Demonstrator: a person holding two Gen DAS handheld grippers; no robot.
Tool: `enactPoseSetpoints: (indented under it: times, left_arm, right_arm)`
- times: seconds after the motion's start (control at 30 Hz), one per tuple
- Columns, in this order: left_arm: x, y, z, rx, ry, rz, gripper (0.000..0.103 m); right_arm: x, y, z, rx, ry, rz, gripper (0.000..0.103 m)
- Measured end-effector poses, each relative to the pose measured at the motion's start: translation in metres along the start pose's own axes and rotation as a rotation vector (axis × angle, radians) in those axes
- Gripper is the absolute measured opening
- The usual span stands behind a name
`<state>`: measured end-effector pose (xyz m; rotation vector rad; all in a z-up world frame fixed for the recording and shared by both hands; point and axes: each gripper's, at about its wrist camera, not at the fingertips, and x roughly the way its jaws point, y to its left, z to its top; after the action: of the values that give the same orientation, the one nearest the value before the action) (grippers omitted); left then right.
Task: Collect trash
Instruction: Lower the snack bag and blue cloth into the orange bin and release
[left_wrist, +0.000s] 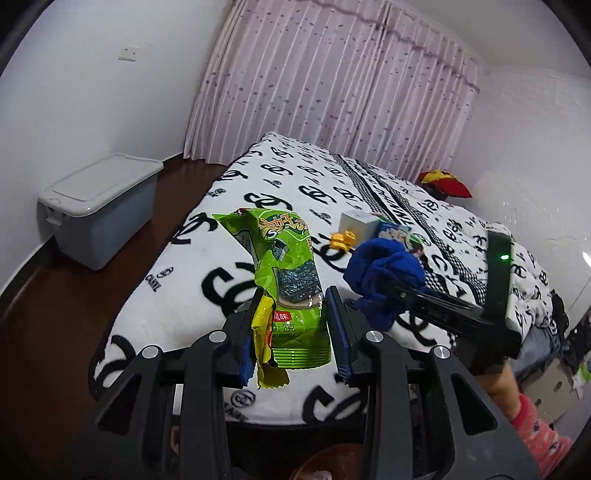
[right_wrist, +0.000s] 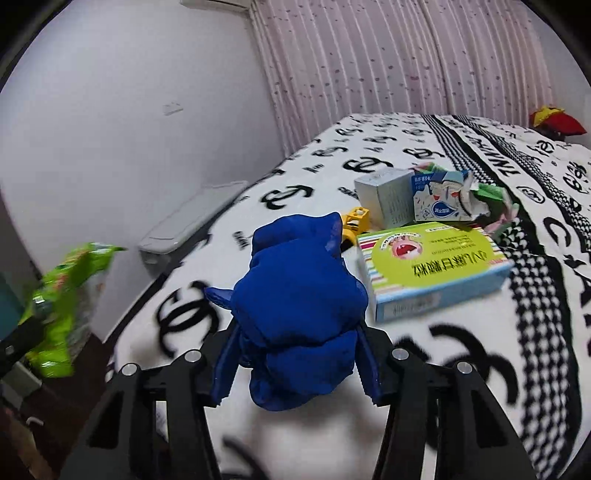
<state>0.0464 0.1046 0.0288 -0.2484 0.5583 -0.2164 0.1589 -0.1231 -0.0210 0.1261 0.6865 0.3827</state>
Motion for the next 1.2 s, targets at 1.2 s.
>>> enactPoseSetpoints:
  times: [1.2]
  left_arm:
    - [0.115,-0.088,-0.282,0.184,0.906,-0.194,0.033]
  right_arm:
    - [-0.050,-0.082,-0.293,0.147,0.545,-0.092,0.054]
